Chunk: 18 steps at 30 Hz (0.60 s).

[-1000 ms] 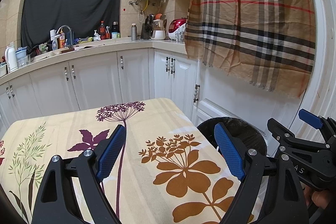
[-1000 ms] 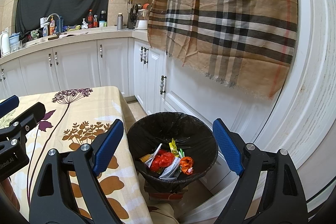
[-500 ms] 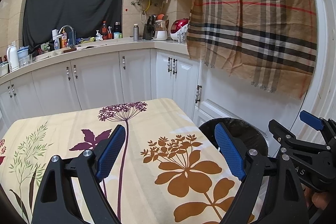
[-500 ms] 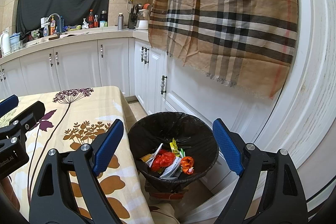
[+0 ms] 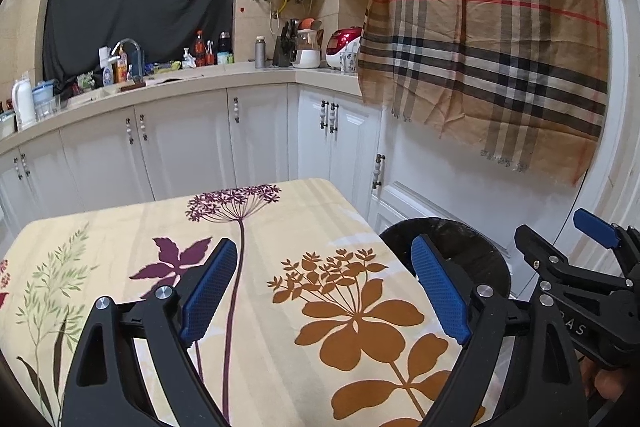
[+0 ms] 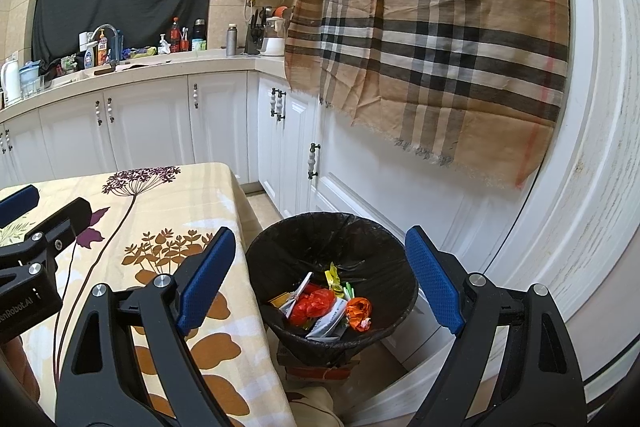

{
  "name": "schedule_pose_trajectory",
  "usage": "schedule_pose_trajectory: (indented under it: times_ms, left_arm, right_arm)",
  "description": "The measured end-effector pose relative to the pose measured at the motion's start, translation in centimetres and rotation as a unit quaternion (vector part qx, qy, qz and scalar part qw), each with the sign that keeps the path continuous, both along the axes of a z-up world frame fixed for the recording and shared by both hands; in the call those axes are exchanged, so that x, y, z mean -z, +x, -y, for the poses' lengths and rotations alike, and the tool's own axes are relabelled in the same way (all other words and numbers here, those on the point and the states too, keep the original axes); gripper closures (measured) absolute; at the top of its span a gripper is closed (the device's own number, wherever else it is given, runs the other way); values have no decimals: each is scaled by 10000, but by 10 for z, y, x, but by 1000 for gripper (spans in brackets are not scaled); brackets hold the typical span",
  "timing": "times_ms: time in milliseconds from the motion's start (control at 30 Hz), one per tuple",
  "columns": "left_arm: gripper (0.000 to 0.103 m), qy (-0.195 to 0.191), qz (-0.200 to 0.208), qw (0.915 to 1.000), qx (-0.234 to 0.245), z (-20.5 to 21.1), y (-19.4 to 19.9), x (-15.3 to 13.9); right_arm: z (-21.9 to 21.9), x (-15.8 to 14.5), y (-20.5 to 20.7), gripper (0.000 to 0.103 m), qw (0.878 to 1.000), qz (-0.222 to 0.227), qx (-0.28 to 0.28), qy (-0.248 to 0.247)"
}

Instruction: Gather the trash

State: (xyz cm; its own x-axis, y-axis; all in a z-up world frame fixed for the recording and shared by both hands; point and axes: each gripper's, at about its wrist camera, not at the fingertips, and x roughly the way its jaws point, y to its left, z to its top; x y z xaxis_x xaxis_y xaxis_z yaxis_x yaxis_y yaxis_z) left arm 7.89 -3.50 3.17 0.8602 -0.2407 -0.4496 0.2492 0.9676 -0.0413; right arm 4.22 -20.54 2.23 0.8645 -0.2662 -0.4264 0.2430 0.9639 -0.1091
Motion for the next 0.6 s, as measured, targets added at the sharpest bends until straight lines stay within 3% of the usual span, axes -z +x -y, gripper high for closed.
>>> schedule_pose_trajectory:
  times_ms: [333,600]
  left_arm:
    - [13,-12,6,10000,-12,0,3,0]
    - [13,258,-247,9988,-327,-18,13,13]
  right_arm:
    - [-10,3,0,19,10000,-9,-49,-8]
    - [-22,4,6,19,9997,-61,-241,16]
